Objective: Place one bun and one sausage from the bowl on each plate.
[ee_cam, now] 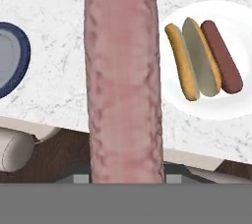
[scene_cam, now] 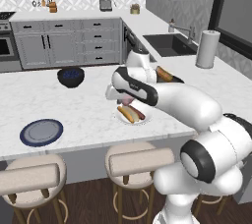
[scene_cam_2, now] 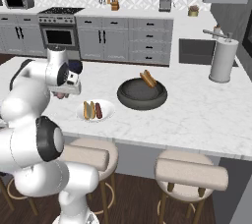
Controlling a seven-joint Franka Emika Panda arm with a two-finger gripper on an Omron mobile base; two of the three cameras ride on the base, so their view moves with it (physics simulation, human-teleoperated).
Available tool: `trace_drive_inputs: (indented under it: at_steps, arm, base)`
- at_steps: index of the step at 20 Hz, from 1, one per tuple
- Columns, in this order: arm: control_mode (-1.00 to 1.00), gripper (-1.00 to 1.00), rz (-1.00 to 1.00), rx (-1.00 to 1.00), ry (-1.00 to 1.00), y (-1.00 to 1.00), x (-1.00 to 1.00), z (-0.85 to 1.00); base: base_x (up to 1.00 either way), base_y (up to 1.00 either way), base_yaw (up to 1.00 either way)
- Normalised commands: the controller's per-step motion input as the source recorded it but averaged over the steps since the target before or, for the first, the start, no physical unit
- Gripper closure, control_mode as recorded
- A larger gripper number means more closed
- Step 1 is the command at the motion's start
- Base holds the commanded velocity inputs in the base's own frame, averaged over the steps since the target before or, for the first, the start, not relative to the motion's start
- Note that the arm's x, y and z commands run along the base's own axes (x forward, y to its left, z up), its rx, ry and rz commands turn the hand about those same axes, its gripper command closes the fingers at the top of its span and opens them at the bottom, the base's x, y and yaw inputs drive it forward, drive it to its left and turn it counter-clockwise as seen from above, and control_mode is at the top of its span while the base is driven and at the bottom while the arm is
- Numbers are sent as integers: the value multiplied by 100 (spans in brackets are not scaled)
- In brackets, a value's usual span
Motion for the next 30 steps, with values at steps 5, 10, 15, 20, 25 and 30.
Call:
trace_drive_inputs:
  at_steps: [5,10,15,20,25,30]
  arm:
    - [-100,100,30,0,11,100,0,-28]
    - [-100,100,25,-2,4,94,4,-25]
    - [-100,100,21,-5,1,59,3,-15]
    - [-100,100,14,-8,0,53,0,-26]
    - [-100,100,14,-6,1,49,7,-32]
    - [-100,100,11,-2,0,51,29,-25]
  base:
    - [0,0,0]
    - [0,0,0]
    - [0,0,0]
    - [0,0,0]
    - [0,0,0]
    - [0,0,0]
